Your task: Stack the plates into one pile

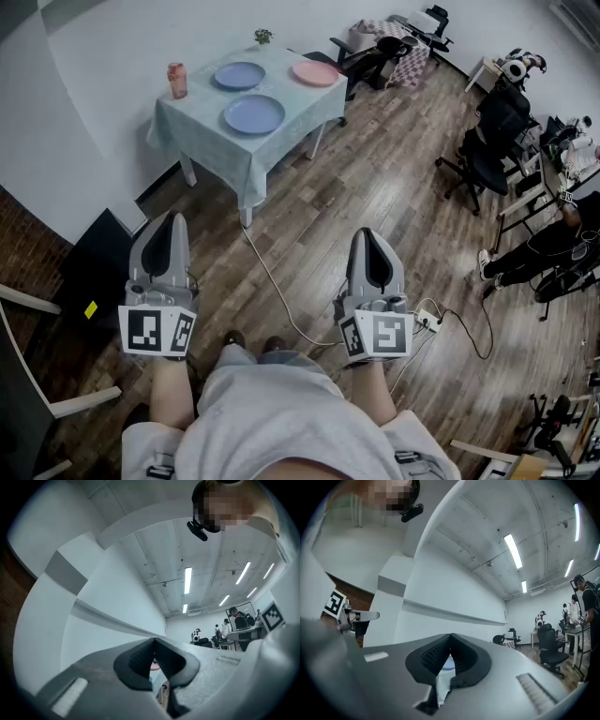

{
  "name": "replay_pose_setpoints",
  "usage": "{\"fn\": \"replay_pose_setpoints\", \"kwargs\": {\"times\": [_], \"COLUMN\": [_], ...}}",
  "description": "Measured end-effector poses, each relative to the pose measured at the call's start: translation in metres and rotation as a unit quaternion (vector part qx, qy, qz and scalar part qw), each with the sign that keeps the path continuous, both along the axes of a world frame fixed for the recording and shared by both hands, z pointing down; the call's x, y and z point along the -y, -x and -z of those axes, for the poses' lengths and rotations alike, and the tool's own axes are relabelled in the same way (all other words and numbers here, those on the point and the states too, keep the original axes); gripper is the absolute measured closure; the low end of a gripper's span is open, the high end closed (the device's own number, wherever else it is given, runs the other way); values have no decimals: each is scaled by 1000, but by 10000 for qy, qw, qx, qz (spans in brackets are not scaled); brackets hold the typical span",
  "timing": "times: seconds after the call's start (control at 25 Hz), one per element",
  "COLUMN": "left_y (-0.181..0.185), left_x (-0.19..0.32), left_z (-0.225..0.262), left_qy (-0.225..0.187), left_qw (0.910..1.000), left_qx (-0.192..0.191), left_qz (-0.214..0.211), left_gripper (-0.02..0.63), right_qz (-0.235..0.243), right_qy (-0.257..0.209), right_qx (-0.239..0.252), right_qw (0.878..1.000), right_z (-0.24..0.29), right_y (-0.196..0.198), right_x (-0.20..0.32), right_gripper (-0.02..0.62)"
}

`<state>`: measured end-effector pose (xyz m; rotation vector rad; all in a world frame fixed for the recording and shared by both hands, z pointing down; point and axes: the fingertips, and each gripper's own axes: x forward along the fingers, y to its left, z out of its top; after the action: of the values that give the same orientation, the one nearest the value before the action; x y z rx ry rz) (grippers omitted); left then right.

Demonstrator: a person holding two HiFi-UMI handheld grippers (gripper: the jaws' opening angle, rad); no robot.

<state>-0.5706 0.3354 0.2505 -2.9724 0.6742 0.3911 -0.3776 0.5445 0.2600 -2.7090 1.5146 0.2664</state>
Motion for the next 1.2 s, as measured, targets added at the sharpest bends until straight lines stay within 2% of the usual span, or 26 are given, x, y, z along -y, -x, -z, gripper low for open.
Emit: {"fn": "replay_pose_setpoints", "kwargs": {"times": [0.6,0.76,0.84,1.0,1.2], "left_y": [-14,-23,-29,-39,-44], "left_x": [4,6,6,6,1], "left_z": [8,11,13,16,10], "left_qy": [-89,-138,-160,-208,-199], "left_qw": [9999,9999,9998,9997,9997], "left_qx": [-65,-68,-78,-91,-90], "left_qz": [-26,-48,-54,-5,55], "left_gripper": [600,600,600,600,600], "right_qz": [-10,-79,82,377,394], "right_qy": [-94,-339,-433,-311,-221], "right_qx": [-11,-43,-207,-514,-487], "right_qw": [10000,9994,9988,9975,9978], "right_z": [4,11,17,20,7], "right_y": [-12,-23,-24,-24,-32], "right_x": [6,4,5,13,19], "right_gripper": [594,594,594,594,594]}}
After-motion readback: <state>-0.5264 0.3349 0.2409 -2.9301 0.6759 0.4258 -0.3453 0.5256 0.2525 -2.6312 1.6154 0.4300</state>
